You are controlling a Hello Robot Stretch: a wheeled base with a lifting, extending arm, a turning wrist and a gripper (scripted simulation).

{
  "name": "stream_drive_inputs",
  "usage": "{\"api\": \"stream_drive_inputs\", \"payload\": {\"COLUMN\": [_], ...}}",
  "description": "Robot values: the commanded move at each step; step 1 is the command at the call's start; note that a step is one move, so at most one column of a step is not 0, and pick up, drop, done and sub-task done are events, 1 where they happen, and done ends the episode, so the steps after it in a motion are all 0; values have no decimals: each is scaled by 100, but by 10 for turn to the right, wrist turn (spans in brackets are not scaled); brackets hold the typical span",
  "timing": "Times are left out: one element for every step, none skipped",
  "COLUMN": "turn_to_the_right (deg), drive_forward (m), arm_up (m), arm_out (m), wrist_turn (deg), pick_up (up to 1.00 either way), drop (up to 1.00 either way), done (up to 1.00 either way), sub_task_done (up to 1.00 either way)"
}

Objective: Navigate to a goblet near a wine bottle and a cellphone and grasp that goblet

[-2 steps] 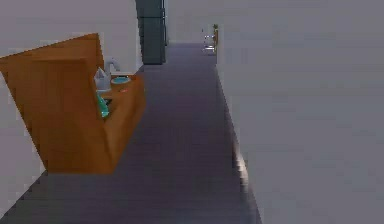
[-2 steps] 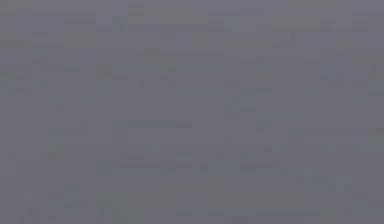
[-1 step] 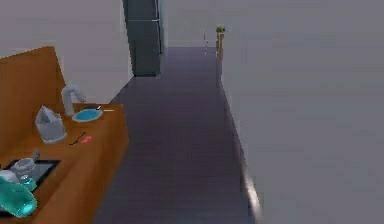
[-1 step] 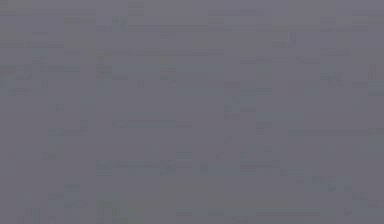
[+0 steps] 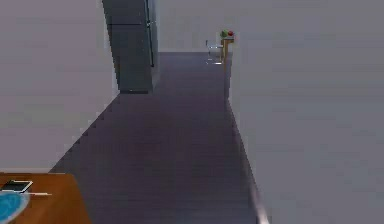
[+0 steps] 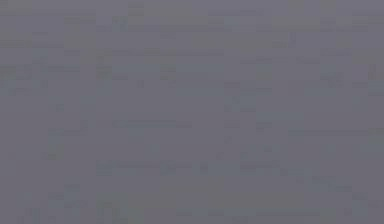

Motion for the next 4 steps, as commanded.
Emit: {"api": "stream_drive_inputs", "payload": {"turn_to_the_right": [0, 30, 0, 0], "drive_forward": [100, 0, 100, 100], "arm_up": [0, 0, 0, 0], "arm_out": [0, 0, 0, 0], "wrist_turn": [0, 0, 0, 0], "pick_up": [0, 0, 0, 0], "drop": [0, 0, 0, 0], "done": [0, 0, 0, 0], "sub_task_done": [0, 0, 0, 0]}}
